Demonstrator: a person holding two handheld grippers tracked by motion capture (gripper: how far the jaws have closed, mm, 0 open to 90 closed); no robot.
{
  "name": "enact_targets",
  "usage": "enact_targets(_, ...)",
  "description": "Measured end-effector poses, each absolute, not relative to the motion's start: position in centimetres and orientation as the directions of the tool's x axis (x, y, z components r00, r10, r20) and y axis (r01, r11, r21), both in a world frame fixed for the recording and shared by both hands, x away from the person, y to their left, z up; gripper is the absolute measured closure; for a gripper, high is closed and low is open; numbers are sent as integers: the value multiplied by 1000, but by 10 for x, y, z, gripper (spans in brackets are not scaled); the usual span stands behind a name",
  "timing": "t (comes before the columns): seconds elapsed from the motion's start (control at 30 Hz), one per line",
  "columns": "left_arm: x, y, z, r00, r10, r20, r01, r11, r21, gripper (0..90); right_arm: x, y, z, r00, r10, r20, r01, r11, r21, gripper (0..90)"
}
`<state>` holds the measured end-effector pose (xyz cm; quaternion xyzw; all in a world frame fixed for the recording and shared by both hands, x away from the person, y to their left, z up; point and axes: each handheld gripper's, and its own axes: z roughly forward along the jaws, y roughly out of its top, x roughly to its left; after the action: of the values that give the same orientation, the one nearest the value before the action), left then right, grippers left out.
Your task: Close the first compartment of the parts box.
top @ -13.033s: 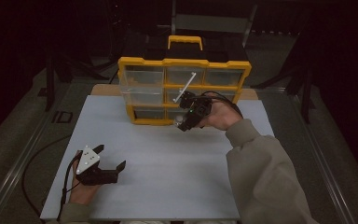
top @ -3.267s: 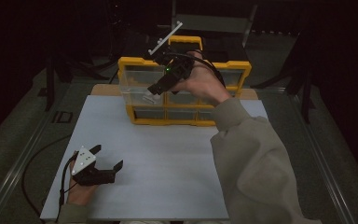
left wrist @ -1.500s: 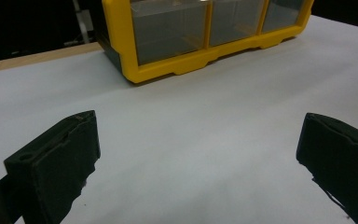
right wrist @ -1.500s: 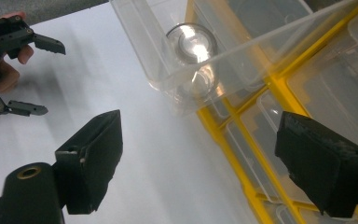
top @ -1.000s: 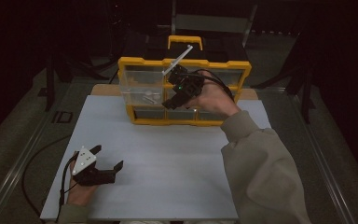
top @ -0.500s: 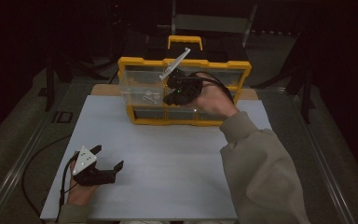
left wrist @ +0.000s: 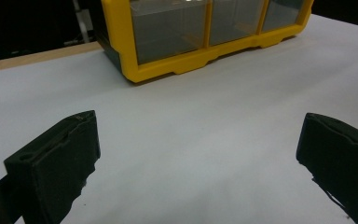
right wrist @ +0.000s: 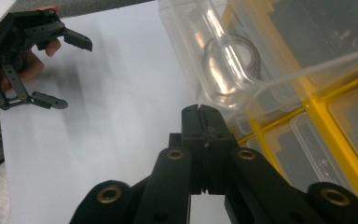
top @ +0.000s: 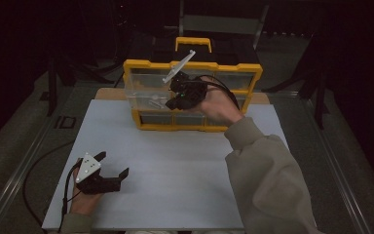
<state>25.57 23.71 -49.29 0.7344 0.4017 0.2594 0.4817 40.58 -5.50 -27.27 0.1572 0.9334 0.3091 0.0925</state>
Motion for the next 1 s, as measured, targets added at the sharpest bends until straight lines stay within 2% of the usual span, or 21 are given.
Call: enact_targets(1.0,255,238,-492,541,841,-6,338,-211,917,1,405,-38,-281,-942,332,-58,227,753,618,899)
